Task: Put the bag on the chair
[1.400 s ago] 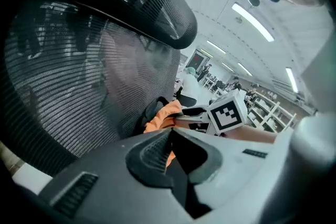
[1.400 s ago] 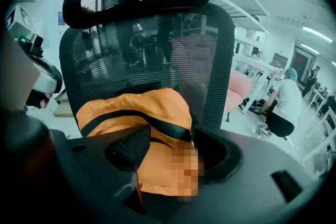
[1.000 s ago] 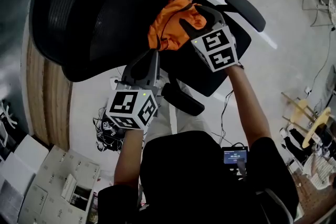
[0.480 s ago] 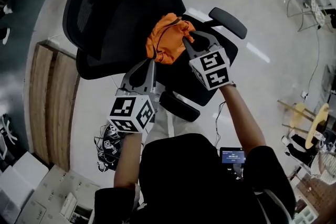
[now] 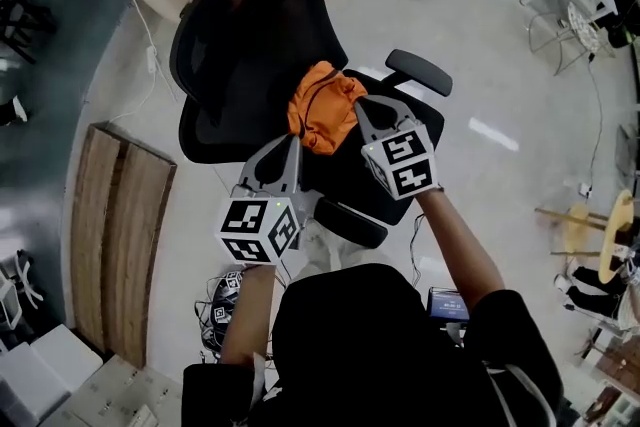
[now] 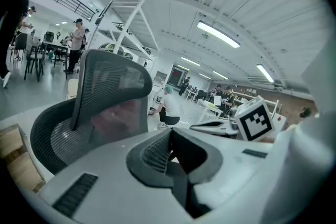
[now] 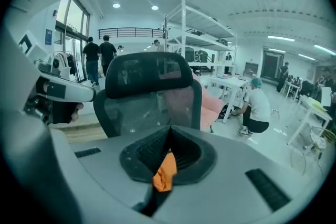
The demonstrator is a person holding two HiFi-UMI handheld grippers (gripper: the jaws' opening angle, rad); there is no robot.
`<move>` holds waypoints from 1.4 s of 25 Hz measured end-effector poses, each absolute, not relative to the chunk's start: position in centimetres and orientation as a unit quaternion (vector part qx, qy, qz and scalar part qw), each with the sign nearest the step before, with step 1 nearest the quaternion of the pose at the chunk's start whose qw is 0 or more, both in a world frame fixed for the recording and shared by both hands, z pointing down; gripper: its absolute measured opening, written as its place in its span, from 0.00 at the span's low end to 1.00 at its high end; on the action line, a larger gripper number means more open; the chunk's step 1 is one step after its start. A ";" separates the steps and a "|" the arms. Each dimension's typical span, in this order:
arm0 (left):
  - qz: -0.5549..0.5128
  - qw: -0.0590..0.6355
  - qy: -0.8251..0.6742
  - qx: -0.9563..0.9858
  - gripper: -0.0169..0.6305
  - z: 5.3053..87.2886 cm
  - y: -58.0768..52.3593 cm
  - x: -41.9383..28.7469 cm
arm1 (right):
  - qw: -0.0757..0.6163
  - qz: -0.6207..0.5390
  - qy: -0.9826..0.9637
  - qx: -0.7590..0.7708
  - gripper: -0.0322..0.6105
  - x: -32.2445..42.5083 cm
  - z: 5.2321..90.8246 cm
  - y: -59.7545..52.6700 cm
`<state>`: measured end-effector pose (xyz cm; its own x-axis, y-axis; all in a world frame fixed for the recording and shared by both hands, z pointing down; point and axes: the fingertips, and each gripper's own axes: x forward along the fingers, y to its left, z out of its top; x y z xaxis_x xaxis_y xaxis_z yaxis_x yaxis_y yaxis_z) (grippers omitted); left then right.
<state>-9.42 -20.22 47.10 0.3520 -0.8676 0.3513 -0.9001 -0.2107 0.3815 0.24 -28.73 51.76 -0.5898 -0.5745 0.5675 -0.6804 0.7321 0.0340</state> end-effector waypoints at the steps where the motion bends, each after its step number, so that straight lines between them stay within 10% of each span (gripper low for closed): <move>1: 0.028 0.261 -0.568 0.780 0.05 46.4 -19.9 -9.5 | 0.278 0.095 -0.887 0.357 0.05 0.2 51.1 -28.2; 35: -0.018 0.116 -0.517 0.848 0.05 32.3 -9.4 -8.0 | 0.111 0.027 -0.889 0.444 0.05 2.6 34.1 -14.1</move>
<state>-7.99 -9.40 32.29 0.4657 -0.8805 0.0888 -0.8720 -0.4395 0.2156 2.63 -14.13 34.10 -0.5810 -0.7830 0.2219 -0.7952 0.6043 0.0502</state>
